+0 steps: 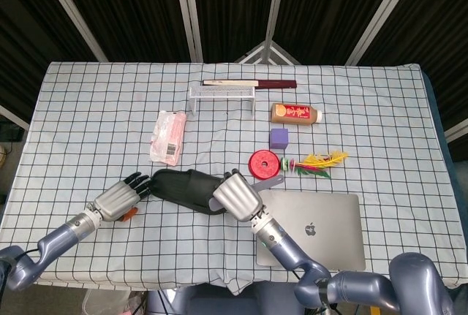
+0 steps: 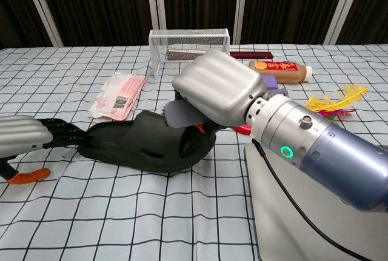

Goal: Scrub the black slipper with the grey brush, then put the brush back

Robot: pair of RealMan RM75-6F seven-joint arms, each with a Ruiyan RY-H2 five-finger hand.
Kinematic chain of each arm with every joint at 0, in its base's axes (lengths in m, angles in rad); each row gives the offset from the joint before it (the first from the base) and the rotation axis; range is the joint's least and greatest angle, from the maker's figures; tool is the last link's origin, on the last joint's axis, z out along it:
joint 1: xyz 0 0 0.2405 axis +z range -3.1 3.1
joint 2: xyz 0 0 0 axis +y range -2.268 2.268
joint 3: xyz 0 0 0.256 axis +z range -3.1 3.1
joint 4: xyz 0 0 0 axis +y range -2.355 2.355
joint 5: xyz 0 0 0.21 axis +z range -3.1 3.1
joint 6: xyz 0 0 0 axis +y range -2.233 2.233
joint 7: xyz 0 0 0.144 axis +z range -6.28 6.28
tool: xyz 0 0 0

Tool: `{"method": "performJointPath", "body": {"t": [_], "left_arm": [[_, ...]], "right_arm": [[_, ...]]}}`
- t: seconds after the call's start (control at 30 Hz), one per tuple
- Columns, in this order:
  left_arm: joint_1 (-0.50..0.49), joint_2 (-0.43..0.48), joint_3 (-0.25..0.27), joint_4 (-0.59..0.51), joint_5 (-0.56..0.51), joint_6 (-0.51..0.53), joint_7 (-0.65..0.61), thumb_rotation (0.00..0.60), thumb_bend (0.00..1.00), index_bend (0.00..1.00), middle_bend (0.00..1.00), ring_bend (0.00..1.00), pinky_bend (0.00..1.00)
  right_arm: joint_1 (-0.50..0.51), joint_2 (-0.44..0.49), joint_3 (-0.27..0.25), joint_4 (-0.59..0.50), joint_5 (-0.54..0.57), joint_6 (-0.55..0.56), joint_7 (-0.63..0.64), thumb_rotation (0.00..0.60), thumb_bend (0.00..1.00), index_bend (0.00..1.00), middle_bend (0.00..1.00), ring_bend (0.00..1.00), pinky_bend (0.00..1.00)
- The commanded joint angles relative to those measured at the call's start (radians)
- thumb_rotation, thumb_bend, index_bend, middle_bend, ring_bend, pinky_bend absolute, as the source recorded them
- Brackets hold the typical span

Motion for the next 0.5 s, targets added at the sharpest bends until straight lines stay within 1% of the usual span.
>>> {"method": "performJointPath", "body": {"t": [0.03, 0.23, 0.5], "left_arm": [[0.007, 0.011, -0.001, -0.012, 0.000, 0.013, 0.007, 0.555, 0.69, 0.10, 0.05, 0.00, 0.00], [0.019, 0.042, -0.008, -0.046, -0.002, 0.047, 0.006, 0.556, 0.68, 0.10, 0.05, 0.00, 0.00], [0.030, 0.073, -0.025, -0.075, -0.008, 0.089, -0.025, 0.560, 0.66, 0.07, 0.04, 0.00, 0.00]], "right_arm": [[-0.012, 0.030, -0.002, -0.039, -0.004, 0.017, -0.039, 0.600, 1.00, 0.91, 0.83, 0.67, 0.73], [-0.047, 0.103, -0.005, -0.086, 0.017, 0.042, -0.079, 0.600, 1.00, 0.91, 0.83, 0.67, 0.73], [-0.086, 0.169, 0.020, -0.059, 0.075, 0.061, -0.024, 0.600, 1.00, 0.90, 0.83, 0.67, 0.73]]}}
